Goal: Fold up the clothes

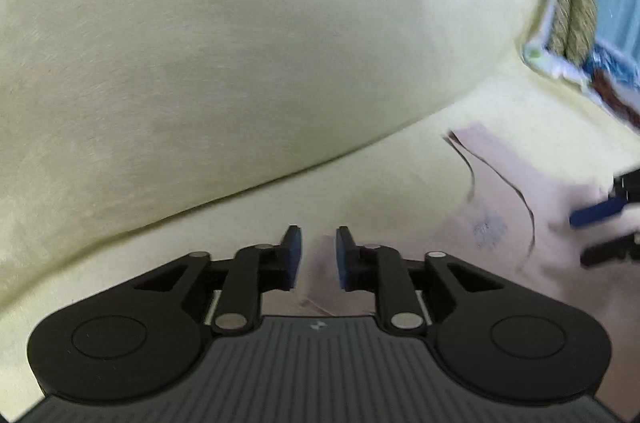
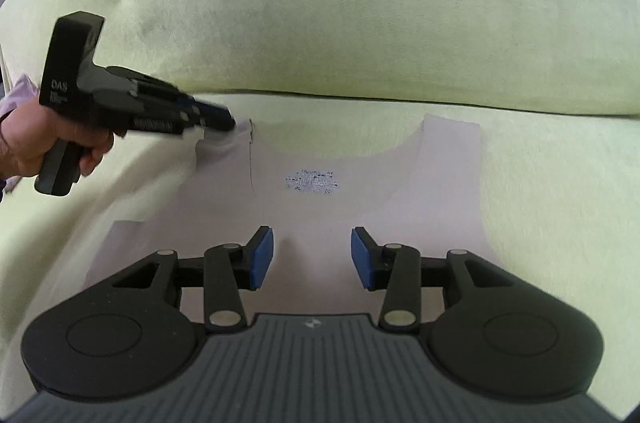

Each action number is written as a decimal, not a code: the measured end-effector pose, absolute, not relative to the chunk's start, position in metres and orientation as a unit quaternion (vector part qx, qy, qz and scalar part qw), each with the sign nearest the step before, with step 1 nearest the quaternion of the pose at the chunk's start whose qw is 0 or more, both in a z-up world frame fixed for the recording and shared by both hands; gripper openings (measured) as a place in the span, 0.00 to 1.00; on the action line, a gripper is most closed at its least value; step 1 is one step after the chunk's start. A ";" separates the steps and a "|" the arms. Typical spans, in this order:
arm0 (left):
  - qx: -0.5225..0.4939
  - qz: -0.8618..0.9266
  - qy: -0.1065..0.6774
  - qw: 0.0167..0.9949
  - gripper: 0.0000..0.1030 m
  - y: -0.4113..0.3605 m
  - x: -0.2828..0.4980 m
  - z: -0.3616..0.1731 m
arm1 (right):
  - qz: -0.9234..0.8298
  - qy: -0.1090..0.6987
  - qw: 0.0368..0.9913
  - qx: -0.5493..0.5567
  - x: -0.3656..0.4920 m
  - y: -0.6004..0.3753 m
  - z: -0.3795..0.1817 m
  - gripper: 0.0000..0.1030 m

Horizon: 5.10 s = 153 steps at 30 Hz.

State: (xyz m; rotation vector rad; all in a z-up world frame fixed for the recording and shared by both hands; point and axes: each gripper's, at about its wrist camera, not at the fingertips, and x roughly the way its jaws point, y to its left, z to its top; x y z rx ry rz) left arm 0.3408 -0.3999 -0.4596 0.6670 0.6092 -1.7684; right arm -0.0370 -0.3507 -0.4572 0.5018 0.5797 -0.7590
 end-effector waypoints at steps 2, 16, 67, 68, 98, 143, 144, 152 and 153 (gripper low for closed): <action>0.312 -0.752 0.257 0.520 0.27 -0.409 0.341 -0.467 | -0.358 0.273 0.860 0.239 -0.031 -0.350 -0.461 0.39; 0.362 -0.761 0.142 0.519 0.15 -0.408 0.326 -0.468 | -0.353 0.275 0.859 0.247 -0.023 -0.353 -0.477 0.39; 0.245 -0.680 0.307 0.619 0.34 -0.137 0.302 -0.415 | -0.305 0.382 0.847 0.211 -0.040 -0.169 -0.467 0.47; 0.248 -0.692 0.306 0.605 0.34 -0.124 0.288 -0.411 | -0.307 0.383 0.846 0.211 -0.048 -0.164 -0.464 0.48; 0.355 -0.697 0.326 0.531 0.31 -0.016 0.162 -0.425 | -0.305 0.470 0.795 0.233 -0.115 -0.117 -0.478 0.68; 0.365 -0.599 0.421 0.575 0.04 0.004 0.176 -0.432 | -0.408 0.370 0.783 0.288 -0.211 -0.095 -0.458 0.74; 0.370 -0.599 0.415 0.576 0.04 0.004 0.174 -0.432 | -0.407 0.368 0.781 0.298 -0.215 -0.095 -0.458 0.74; 0.377 -0.612 0.378 0.583 0.05 -0.002 0.162 -0.427 | -0.460 0.332 0.756 0.327 -0.244 -0.097 -0.457 0.65; 0.375 -0.612 0.381 0.583 0.05 -0.004 0.163 -0.428 | -0.461 0.334 0.755 0.325 -0.245 -0.099 -0.457 0.61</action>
